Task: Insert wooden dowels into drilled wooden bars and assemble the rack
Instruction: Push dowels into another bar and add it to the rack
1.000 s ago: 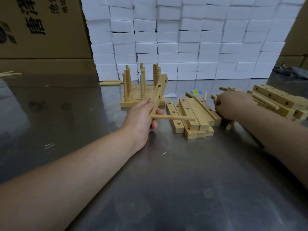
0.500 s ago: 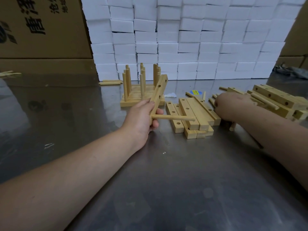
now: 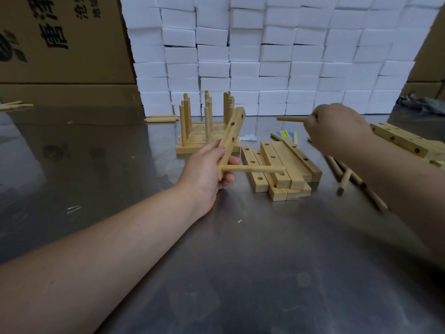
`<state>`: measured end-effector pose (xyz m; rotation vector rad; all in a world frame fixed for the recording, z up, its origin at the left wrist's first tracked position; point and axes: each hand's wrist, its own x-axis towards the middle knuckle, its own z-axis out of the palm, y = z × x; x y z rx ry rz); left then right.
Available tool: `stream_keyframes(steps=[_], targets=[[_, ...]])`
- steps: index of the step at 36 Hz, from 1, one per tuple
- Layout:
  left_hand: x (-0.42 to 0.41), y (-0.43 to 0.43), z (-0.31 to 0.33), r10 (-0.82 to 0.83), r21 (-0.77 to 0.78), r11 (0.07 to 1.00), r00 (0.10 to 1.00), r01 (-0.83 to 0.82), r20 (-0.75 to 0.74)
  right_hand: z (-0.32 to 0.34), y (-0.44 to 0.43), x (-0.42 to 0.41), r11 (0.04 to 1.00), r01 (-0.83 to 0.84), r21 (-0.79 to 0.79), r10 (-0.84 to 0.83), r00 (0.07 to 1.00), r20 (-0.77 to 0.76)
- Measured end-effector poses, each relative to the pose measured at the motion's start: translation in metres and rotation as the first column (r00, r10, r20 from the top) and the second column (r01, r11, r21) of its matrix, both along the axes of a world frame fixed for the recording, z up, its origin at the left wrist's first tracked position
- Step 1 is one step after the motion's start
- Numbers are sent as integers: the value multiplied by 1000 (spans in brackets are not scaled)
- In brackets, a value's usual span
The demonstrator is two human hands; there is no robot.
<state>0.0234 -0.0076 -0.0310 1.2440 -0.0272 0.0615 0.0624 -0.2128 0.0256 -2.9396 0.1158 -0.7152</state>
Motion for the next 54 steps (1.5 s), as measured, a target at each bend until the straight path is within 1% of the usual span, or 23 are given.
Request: stream_keyframes(steps=[3, 5, 7, 10, 13, 15, 18, 22, 28, 36, 43, 50, 54], targets=[[0, 1, -1, -23, -10, 1000, 1000, 23, 8, 7, 19, -13, 974, -194, 119, 193, 981, 18], [1, 1, -1, -32, 0, 999, 999, 32, 12, 9, 29, -24, 937, -311, 159, 309, 950, 35], [1, 0, -1, -23, -8, 1000, 1000, 23, 2, 10, 36, -33, 910, -382, 160, 383, 923, 21], [2, -1, 0, -2, -28, 1000, 1000, 2, -19, 11, 43, -42, 889, -422, 179, 430, 903, -4], [3, -1, 0, 0, -34, 999, 999, -2, -37, 9, 45, -44, 881, -442, 168, 454, 890, -36], [3, 0, 0, -5, -32, 999, 999, 3, -44, 8, 45, -45, 879, -447, 167, 458, 889, -29], [2, 0, 0, -14, -8, 1000, 1000, 13, -28, 9, 44, -43, 889, -430, 159, 436, 900, -1], [2, 1, 0, -43, -15, 999, 999, 43, -17, 9, 43, -42, 908, -403, 113, 403, 915, 19], [1, 1, -1, -107, -23, 994, 994, 108, 12, 8, 43, -42, 900, -422, 112, 426, 905, -15], [2, 1, -1, -69, 41, 997, 998, 69, -8, 11, 42, -42, 877, -466, 115, 474, 878, -58], [4, 0, -2, -39, 41, 998, 999, 39, -8, 11, 43, -42, 863, -500, 78, 502, 864, -16], [3, 0, -1, -12, 72, 997, 1000, 12, -1, 10, 43, -43, 859, -510, 47, 511, 859, -26], [4, 0, -2, 8, 63, 998, 1000, -8, -11, 10, 42, -44, 846, -529, 60, 532, 846, -42]])
